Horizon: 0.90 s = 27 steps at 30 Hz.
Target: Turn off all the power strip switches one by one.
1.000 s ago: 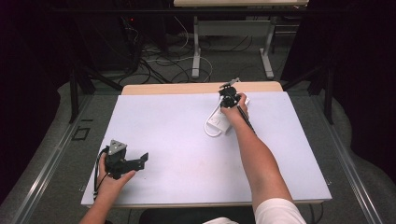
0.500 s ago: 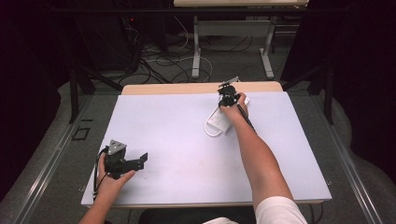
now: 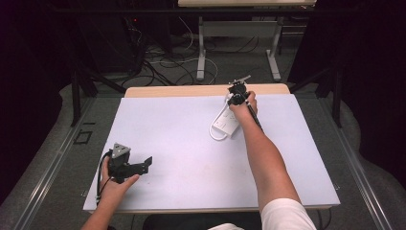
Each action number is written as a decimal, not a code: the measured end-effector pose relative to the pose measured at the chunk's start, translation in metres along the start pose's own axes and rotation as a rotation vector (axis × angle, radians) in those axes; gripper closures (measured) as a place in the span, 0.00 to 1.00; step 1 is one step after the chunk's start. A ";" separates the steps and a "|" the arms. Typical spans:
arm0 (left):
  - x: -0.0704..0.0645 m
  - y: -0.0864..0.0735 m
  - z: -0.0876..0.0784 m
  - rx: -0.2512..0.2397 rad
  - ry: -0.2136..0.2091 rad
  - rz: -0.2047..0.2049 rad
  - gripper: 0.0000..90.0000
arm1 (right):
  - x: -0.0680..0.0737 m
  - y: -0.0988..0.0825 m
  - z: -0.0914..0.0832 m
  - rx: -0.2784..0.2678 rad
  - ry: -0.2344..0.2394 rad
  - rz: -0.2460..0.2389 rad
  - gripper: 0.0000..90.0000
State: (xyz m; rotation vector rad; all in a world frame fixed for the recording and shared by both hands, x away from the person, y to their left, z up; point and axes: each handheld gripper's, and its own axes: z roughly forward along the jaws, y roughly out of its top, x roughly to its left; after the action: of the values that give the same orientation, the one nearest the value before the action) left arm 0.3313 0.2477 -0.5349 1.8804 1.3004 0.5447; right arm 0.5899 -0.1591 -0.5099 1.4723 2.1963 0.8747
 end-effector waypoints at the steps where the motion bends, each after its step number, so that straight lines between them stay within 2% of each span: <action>1: 0.000 0.000 0.000 0.000 0.001 0.000 0.06 | -0.001 0.000 0.000 -0.004 -0.010 -0.003 1.00; 6: 0.000 -0.001 0.000 -0.016 0.007 -0.019 0.06 | -0.005 -0.001 0.003 -0.013 -0.038 -0.008 1.00; 15: 0.001 -0.002 -0.003 -0.004 0.010 -0.023 0.06 | -0.013 -0.003 0.010 -0.029 -0.072 0.009 1.00; 19: 0.002 -0.002 -0.003 -0.005 0.011 -0.027 0.06 | -0.012 -0.003 0.012 -0.045 -0.061 0.044 1.00; 22: 0.002 -0.002 -0.003 -0.006 0.010 -0.027 0.06 | -0.013 -0.004 0.013 -0.024 -0.075 0.040 1.00; 27: 0.001 -0.002 -0.003 -0.005 0.009 -0.024 0.06 | -0.013 -0.005 0.015 -0.022 -0.080 0.049 1.00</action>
State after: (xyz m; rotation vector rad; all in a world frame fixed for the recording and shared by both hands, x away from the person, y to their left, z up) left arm 0.3282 0.2505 -0.5344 1.8581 1.3249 0.5443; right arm 0.6005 -0.1681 -0.5250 1.5300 2.0948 0.8383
